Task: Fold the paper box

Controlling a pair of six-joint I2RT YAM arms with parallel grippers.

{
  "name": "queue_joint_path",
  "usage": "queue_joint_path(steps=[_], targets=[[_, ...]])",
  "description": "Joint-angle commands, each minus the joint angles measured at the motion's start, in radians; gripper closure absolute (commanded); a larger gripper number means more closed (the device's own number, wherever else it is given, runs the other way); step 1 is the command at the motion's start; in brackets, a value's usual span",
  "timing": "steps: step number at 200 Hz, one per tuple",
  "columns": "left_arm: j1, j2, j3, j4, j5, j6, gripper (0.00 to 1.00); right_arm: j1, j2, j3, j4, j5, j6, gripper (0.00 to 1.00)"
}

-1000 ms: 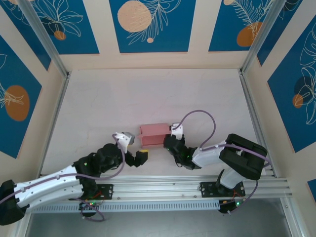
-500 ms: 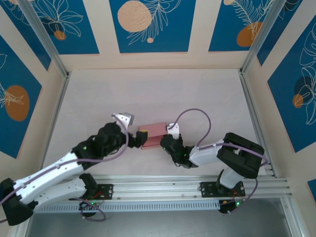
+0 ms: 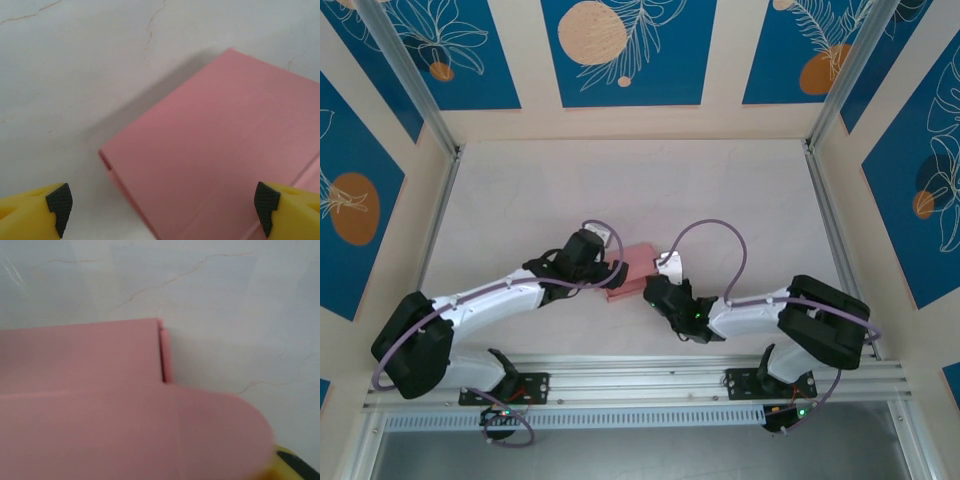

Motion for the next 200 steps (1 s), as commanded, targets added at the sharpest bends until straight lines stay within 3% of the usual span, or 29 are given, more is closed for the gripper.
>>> queue_joint_path(steps=[1, 45, 82, 105, 136, 172, 200], targets=[[0.007, 0.016, 0.029, 0.033, -0.008, 0.016, 0.05, 0.012, -0.075, 0.01, -0.058, -0.002, -0.017, 0.51], [0.006, 0.05, 0.013, 0.059, -0.023, 0.001, 0.05, 0.038, -0.234, 0.041, -0.253, -0.073, -0.018, 0.28], [0.008, 0.053, -0.022, 0.084, -0.014, -0.021, 0.05, 0.053, -0.379, 0.116, -0.563, -0.081, 0.068, 0.27], [0.01, 0.052, -0.047, 0.086, -0.017, -0.03, 0.05, -0.013, -0.411, 0.224, -0.754, -0.139, 0.11, 0.26], [0.013, 0.073, -0.066, 0.093, -0.023, -0.037, 0.05, -0.2, -0.311, 0.371, -0.852, -0.401, 0.082, 0.26], [0.018, 0.095, -0.086, 0.116, -0.022, -0.044, 0.05, -0.317, -0.117, 0.502, -0.846, -0.561, -0.019, 0.26], [0.024, 0.106, -0.106, 0.138, -0.015, -0.049, 0.06, -0.381, 0.028, 0.567, -0.824, -0.694, -0.061, 0.33]])
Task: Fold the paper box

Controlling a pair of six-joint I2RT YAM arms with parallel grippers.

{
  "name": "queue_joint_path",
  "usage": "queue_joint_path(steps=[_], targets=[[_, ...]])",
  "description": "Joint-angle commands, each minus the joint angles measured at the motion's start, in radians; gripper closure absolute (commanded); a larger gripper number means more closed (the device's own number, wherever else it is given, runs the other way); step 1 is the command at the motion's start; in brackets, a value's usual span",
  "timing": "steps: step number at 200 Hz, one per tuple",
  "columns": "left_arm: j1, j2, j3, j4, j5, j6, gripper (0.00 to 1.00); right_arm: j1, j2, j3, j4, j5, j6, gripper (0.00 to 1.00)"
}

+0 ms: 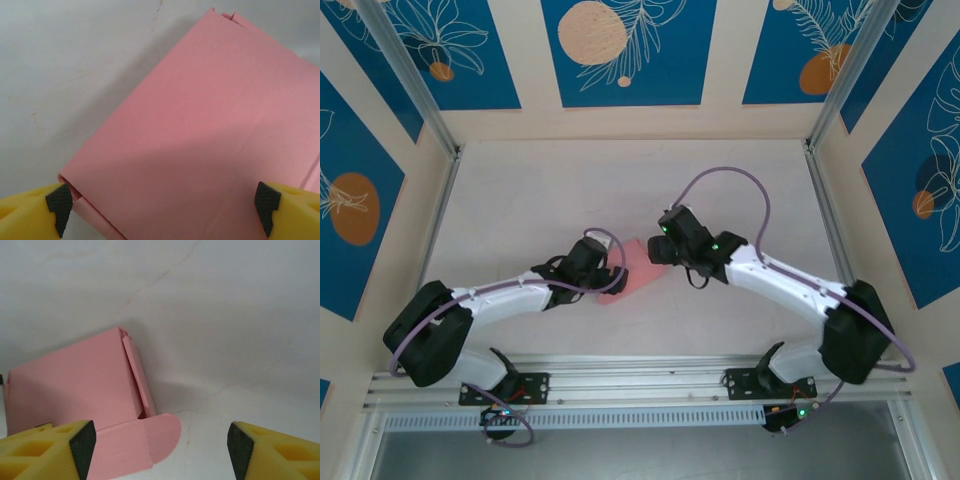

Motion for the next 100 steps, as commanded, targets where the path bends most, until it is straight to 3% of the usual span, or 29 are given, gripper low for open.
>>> queue_joint_path(steps=[1, 69, 100], targets=[[0.017, 0.023, -0.032, 0.018, -0.006, -0.017, 0.06, -0.044, 0.093, 0.055, -0.016, -0.177, -0.065, 0.33], [0.044, 0.051, -0.085, 0.066, 0.017, -0.051, 0.17, -0.085, 0.305, 0.083, 0.037, -0.316, -0.094, 0.39], [0.072, 0.05, -0.12, 0.081, 0.026, -0.069, 0.21, -0.09, 0.337, 0.026, 0.093, -0.347, -0.071, 0.49]])
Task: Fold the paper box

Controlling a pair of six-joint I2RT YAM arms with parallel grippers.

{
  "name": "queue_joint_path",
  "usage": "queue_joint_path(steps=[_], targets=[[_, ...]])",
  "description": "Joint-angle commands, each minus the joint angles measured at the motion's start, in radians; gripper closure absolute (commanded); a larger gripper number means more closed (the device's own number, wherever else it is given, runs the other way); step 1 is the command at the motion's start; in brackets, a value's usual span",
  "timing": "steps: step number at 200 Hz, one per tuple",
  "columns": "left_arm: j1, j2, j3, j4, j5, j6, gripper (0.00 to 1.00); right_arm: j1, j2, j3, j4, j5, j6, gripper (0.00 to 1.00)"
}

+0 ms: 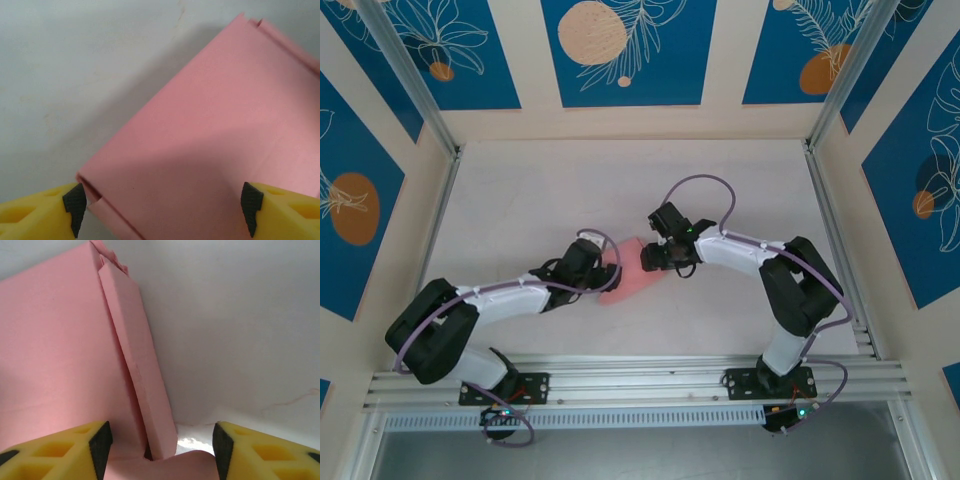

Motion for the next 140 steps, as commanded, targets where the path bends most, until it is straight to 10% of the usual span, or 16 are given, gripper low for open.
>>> queue_joint_path(steps=[1, 140], targets=[[0.03, 0.03, -0.05, -0.039, 0.023, -0.036, 0.21, -0.007, 0.024, -0.035, 0.045, -0.069, 0.001, 0.49], [0.095, -0.222, -0.126, -0.137, 0.011, -0.146, 0.22, -0.018, -0.05, -0.11, 0.131, -0.174, 0.038, 0.46]])
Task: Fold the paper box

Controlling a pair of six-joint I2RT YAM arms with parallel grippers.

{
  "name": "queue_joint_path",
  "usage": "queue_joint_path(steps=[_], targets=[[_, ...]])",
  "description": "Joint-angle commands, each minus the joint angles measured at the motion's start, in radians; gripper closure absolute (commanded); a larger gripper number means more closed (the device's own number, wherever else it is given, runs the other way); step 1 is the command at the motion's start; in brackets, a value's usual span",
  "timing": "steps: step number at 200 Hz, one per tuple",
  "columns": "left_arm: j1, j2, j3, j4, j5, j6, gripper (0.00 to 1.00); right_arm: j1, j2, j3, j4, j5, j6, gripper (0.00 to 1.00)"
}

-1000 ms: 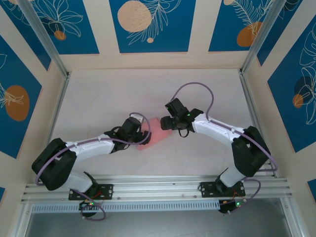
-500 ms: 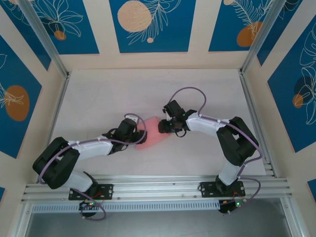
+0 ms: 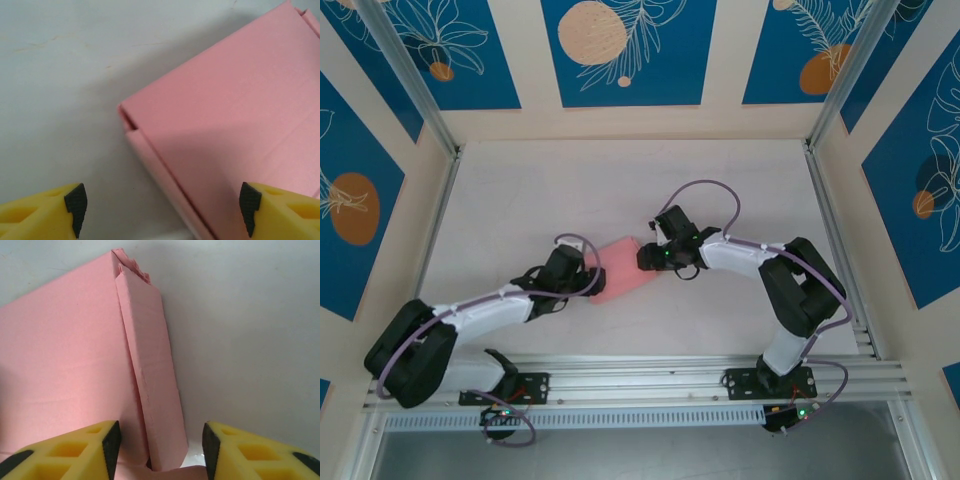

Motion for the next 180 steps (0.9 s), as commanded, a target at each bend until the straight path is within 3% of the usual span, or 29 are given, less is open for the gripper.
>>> queue_joint_path(steps=[1, 52, 134, 180], targets=[[0.031, -0.048, -0.025, -0.054, 0.004, -0.034, 0.23, 0.005, -0.034, -0.01, -0.071, -0.032, 0.0, 0.46], [0.09, -0.016, -0.057, 0.045, 0.137, -0.064, 0.27, -0.024, -0.008, 0.053, -0.075, -0.071, -0.03, 0.34], [0.188, 0.105, -0.077, 0.138, 0.266, -0.1, 0.43, -0.068, 0.082, -0.006, 0.05, -0.23, 0.038, 0.34], [0.286, 0.129, -0.118, 0.169, 0.345, -0.134, 0.58, -0.087, 0.108, -0.104, 0.242, -0.352, 0.145, 0.34]])
